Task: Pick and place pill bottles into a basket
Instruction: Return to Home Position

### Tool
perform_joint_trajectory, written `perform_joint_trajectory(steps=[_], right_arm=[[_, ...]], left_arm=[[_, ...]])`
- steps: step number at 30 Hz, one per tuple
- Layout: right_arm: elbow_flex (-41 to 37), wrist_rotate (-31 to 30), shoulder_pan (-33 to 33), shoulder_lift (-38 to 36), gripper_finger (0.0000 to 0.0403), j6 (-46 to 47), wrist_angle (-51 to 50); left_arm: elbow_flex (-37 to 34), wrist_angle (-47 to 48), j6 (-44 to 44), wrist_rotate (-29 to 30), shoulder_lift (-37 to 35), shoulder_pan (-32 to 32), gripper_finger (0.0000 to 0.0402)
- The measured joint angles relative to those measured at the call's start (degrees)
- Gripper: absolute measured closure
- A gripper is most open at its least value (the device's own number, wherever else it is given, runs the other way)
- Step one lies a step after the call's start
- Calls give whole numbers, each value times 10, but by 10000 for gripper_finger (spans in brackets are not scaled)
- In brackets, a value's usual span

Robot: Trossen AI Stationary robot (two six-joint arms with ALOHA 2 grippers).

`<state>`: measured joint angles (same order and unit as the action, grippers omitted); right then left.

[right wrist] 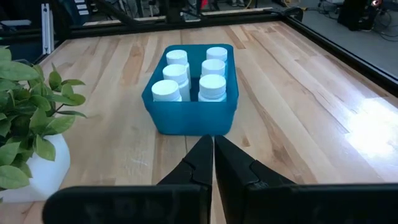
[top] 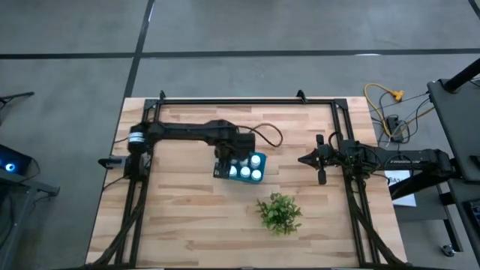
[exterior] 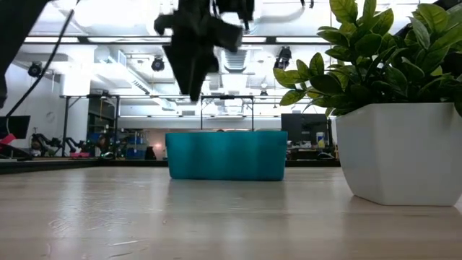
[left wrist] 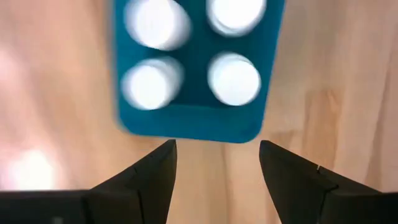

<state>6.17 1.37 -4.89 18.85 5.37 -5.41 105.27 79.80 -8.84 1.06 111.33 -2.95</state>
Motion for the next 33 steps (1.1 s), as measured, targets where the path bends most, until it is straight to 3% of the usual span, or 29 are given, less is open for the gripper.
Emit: perform_joint_trajectory(steps=[7, 13, 17, 22, 27, 33], right_arm=[[0, -2, 0, -1, 394, -25, 9], [0, -14, 0, -4, 394, -57, 40], [0, -14, 0, -4, 394, -64, 43], [-4, -14, 0, -5, 394, -67, 48], [-12, -14, 0, -3, 394, -74, 82], [-35, -11, 0, -4, 394, -86, 143]], left_arm=[[-6, -94, 10, 39, -106, 4, 215], [-12, -183, -23, 39, -181, 17, 295], [-57, -228, -36, 40, -229, 27, 351], [-194, -340, -36, 40, -315, 27, 397], [-373, -512, -40, 37, -428, 27, 394], [-544, -653, -42, 22, -548, 27, 400]])
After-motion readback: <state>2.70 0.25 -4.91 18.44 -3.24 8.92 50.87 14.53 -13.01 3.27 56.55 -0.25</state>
